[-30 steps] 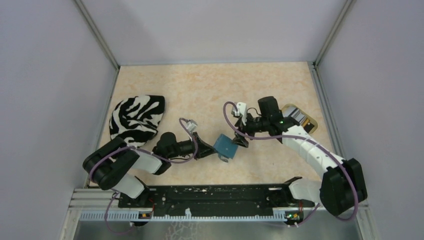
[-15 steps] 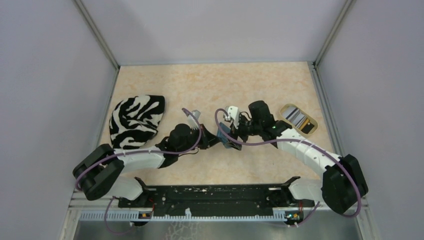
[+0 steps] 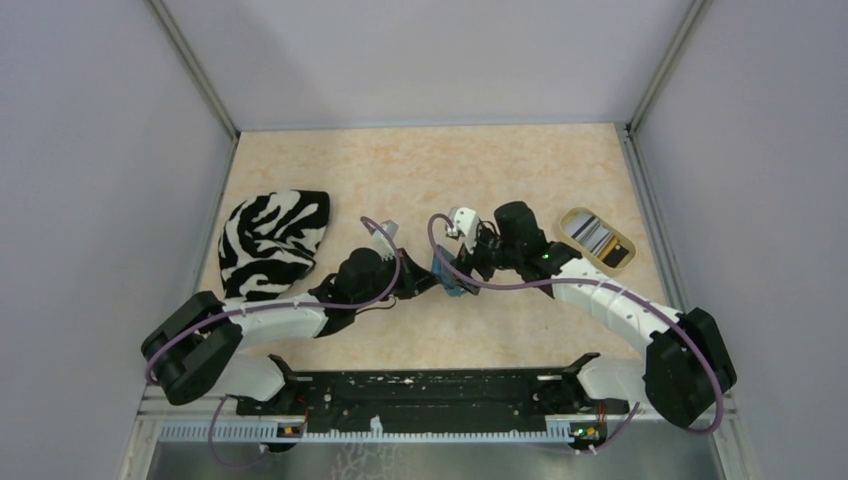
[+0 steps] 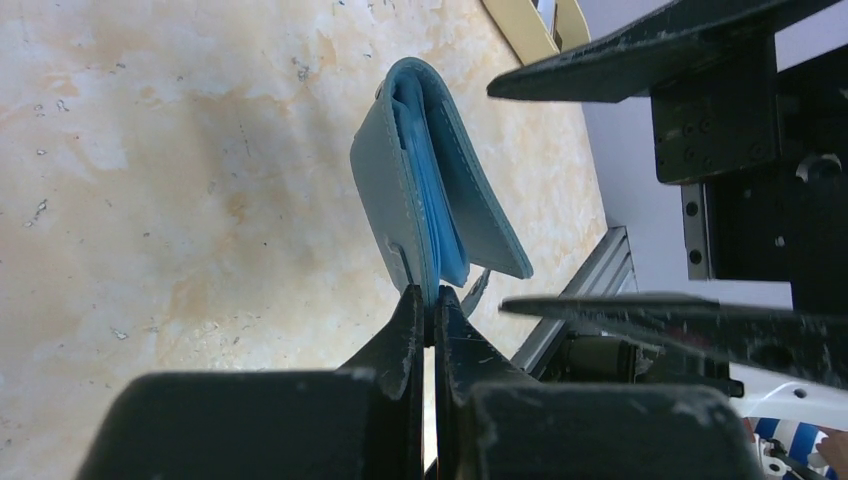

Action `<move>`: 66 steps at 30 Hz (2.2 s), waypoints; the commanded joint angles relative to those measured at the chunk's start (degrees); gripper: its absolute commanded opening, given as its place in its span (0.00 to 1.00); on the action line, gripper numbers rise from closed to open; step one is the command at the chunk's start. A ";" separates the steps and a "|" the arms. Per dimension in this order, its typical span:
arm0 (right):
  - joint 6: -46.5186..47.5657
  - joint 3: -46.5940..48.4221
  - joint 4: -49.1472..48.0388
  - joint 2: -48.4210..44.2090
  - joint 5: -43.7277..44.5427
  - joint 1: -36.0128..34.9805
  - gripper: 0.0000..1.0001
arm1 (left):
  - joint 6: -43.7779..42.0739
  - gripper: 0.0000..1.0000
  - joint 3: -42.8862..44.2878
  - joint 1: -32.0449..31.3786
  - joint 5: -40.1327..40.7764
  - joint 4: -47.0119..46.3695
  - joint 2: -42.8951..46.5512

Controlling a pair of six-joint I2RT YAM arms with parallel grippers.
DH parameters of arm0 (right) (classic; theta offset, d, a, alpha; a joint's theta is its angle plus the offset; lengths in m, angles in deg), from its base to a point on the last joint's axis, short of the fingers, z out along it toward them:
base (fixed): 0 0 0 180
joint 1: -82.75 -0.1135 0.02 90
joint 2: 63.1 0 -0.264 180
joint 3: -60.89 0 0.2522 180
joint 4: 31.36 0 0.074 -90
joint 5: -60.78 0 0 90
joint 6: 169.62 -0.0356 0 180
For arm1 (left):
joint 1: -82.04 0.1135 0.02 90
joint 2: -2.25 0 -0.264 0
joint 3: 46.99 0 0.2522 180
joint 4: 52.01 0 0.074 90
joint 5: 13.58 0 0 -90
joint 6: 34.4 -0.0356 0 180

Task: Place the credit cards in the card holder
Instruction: Open the card holder at the center of the board.

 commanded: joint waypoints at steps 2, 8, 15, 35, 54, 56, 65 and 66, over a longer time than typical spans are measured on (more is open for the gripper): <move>-1.15 0.44 -2.75 0.22 -2.60 -3.30 0.85 | 1.91 0.00 -0.35 -0.40 -0.52 -2.41 0.78; -3.11 1.74 -3.85 3.00 7.96 -3.60 0.71 | 2.30 0.00 -0.59 -0.36 -2.02 -3.79 0.84; -4.30 1.81 -4.90 0.07 14.95 -2.47 0.26 | -0.07 0.00 -2.61 -0.27 -1.76 -4.32 1.38; -4.56 11.14 13.25 12.78 -4.96 11.40 0.00 | -15.94 0.55 -0.33 17.60 -38.22 -17.09 -18.58; -7.77 11.33 9.68 19.20 15.08 14.46 0.49 | -3.81 0.56 -6.49 15.68 -31.92 -25.50 -5.49; -6.64 10.82 9.10 18.36 18.12 14.51 0.50 | -2.77 0.53 -5.10 13.89 -30.89 -28.01 -8.60; -5.91 11.02 10.34 19.36 17.66 15.27 0.48 | -7.00 0.51 6.79 6.03 -20.69 -18.69 -17.10; -6.04 11.08 10.29 19.56 17.76 15.30 0.48 | -6.92 0.51 7.76 5.82 -19.51 -17.77 -18.16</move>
